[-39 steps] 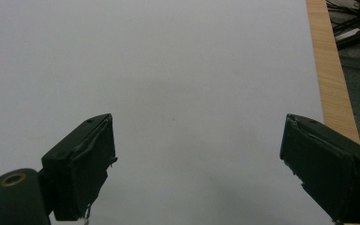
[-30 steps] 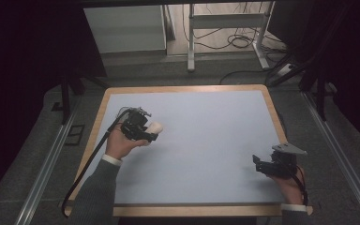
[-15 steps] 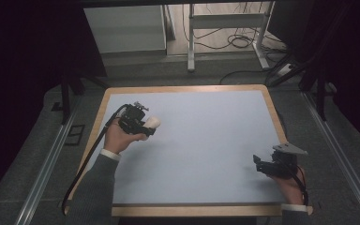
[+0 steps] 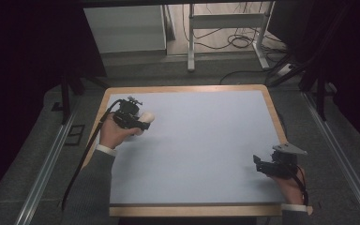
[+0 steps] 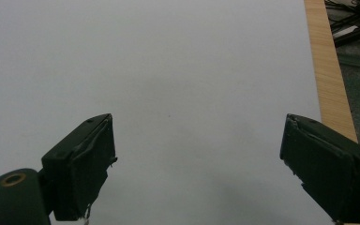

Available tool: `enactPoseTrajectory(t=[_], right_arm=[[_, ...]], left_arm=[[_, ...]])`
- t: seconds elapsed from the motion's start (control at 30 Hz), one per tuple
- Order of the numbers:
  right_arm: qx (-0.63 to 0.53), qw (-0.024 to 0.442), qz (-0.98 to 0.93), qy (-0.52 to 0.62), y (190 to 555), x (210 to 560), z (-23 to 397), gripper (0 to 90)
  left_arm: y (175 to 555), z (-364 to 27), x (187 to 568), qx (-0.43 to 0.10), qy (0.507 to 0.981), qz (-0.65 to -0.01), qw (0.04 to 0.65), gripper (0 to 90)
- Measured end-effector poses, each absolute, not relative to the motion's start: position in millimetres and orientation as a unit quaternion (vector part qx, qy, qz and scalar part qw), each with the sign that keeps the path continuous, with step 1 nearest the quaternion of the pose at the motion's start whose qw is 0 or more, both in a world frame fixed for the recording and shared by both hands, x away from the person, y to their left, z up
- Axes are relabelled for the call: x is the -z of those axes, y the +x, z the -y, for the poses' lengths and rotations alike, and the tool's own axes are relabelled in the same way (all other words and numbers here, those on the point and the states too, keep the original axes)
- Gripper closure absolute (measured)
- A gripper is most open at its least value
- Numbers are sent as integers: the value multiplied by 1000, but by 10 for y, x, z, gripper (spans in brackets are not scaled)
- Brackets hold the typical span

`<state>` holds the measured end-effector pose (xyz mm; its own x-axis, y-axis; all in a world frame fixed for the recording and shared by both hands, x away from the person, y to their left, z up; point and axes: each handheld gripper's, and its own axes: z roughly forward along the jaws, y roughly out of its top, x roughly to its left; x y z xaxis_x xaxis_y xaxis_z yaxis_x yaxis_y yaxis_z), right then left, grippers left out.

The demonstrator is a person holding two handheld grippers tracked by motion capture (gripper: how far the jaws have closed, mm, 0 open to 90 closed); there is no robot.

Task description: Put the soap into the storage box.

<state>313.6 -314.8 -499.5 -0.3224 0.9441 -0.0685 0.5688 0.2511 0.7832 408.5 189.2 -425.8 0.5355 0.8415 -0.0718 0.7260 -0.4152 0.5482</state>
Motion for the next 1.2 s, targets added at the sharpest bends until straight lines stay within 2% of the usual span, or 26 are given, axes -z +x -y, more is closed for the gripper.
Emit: enactPoseTrajectory(t=[1.2], right_arm=[[-330,282,-742,512,3132,4991,3153,102]], left_arm=[[4440,-2219,4361,-101,802,-529,259,495]])
